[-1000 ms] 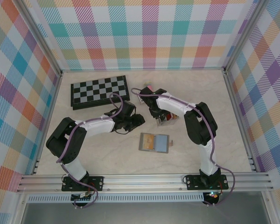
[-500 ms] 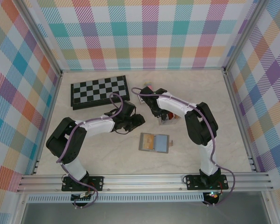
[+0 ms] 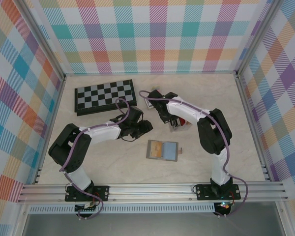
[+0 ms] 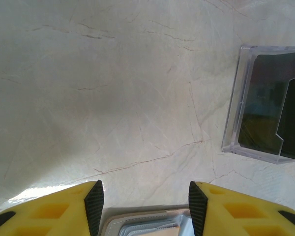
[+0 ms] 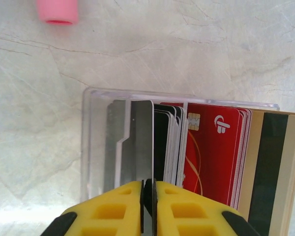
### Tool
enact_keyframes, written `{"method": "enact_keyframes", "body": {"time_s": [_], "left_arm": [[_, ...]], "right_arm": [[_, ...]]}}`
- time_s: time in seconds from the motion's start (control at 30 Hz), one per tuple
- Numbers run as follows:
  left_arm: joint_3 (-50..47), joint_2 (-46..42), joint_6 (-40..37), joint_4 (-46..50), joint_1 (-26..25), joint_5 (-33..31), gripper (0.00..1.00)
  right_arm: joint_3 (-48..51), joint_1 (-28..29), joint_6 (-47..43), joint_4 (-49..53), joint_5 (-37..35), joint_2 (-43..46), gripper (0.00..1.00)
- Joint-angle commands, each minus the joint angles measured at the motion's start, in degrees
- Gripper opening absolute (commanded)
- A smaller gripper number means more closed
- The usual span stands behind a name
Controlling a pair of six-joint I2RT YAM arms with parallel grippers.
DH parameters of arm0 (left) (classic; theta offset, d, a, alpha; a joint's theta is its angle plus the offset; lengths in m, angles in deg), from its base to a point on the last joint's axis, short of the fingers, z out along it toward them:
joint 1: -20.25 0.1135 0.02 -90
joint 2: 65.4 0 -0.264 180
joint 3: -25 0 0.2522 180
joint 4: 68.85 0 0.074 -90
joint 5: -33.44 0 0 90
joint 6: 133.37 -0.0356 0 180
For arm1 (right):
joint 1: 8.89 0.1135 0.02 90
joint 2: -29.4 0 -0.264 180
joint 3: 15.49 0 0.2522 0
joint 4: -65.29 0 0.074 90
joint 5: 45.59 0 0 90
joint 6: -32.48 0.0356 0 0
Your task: Put the credit cards into the card holder
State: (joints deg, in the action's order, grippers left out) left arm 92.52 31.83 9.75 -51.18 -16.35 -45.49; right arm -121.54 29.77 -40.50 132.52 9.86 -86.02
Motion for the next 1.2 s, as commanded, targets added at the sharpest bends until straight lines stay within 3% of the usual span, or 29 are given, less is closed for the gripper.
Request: {"method": "enact_keyframes", "body": {"time_s": [0.0,0.33,0.6,0.7,1.0,1.17], "left_arm": [[-0.05,-0.94,-0.04,-0.10,0.56,0.43,0.51],[-0.34,-3.30,-0.18,-2.27,1.07,3.52,0.52],[-3.06,-4.07,7.04,-22.08,4.24,17.72,0.55],[-1.89,-2.93,9.42,-28.29,4.34,21.65,0.56],[0.65,0.58,14.24,-38.89,4.32,28.74,0.55],[0.41,0.08,14.21,-39.82,4.34,29.52,0.43]], "right_arm": [[0.36,-0.25,0.80,1.65,3.27,4.05,0.11],[5.45,-1.57,4.73,-1.40,14.96,14.96,0.04],[25.09,-13.18,16.25,-23.55,50.20,34.96,0.04],[30.59,-16.85,21.80,-31.65,59.72,38.49,0.04],[36.53,-18.27,29.42,-42.82,67.96,39.85,0.05],[37.36,-18.59,30.71,-44.51,68.81,39.22,0.05]]}}
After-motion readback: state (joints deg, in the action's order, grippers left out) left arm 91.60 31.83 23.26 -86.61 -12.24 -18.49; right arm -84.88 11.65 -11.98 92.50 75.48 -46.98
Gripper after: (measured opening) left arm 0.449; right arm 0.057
